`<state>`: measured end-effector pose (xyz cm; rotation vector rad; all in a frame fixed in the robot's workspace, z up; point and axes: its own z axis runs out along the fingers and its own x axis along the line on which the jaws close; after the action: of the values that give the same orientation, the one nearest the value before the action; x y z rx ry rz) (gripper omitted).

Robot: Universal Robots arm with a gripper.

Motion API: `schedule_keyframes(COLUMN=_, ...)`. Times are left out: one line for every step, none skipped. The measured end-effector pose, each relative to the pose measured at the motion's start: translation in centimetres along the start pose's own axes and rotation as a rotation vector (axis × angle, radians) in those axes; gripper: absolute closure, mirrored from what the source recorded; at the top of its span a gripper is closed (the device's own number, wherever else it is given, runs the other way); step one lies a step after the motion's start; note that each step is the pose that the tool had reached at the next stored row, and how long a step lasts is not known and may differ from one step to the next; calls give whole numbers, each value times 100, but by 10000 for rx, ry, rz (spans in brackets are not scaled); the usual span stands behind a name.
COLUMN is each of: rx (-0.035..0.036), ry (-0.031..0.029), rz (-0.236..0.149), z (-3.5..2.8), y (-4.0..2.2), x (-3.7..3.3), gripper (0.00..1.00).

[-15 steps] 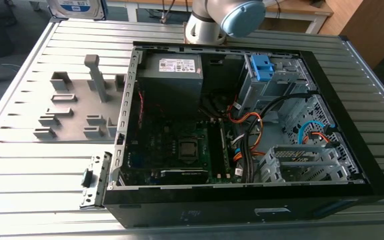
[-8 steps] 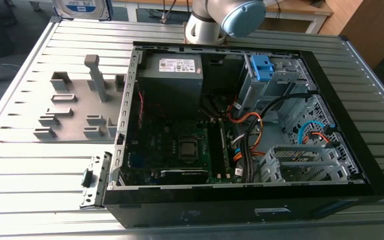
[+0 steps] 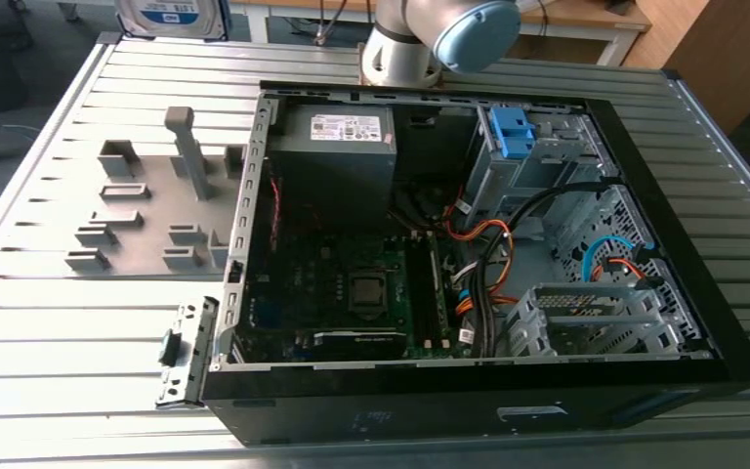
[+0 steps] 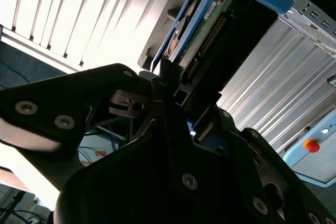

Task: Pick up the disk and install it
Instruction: 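Pick up the disk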

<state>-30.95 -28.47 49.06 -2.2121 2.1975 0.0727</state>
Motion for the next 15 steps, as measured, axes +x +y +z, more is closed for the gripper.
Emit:
schedule_keyframes(rx=-1, ry=0, rz=0, z=0, y=-14, x=0, gripper=64)
schedule_keyframes(rx=0, ry=0, rz=0, z=0, y=-29, x=0, gripper=64)
schedule_keyframes(rx=-2, ry=0, rz=0, z=-1, y=-44, x=0, gripper=64)
schedule_keyframes(rx=-2, ry=0, rz=1, z=-1, y=-58, x=0, gripper=64)
schedule_keyframes(rx=-4, ry=0, rz=0, z=-1, y=-72, x=0, gripper=64)
schedule_keyframes(rx=-4, ry=0, rz=0, z=-1, y=-87, x=1, gripper=64)
schedule_keyframes(rx=-5, ry=0, rz=0, z=-2, y=-102, x=1, gripper=64)
schedule_keyframes(rx=-6, ry=0, rz=1, z=-2, y=-117, x=1, gripper=64)
schedule_keyframes(rx=-7, ry=0, rz=0, z=-2, y=-132, x=1, gripper=64)
schedule_keyframes(rx=-8, ry=0, rz=1, z=-3, y=-147, x=1, gripper=64)
schedule_keyframes(rx=-9, ry=0, rz=1, z=-3, y=-162, x=1, gripper=64)
schedule_keyframes(rx=-9, ry=-1, rz=1, z=-3, y=-176, x=1, gripper=64)
schedule_keyframes(rx=-11, ry=0, rz=1, z=-3, y=-192, x=1, gripper=64)
schedule_keyframes(rx=-12, ry=0, rz=1, z=-4, y=-206, x=1, gripper=64)
schedule_keyframes(rx=-13, ry=0, rz=1, z=-4, y=-223, x=1, gripper=64)
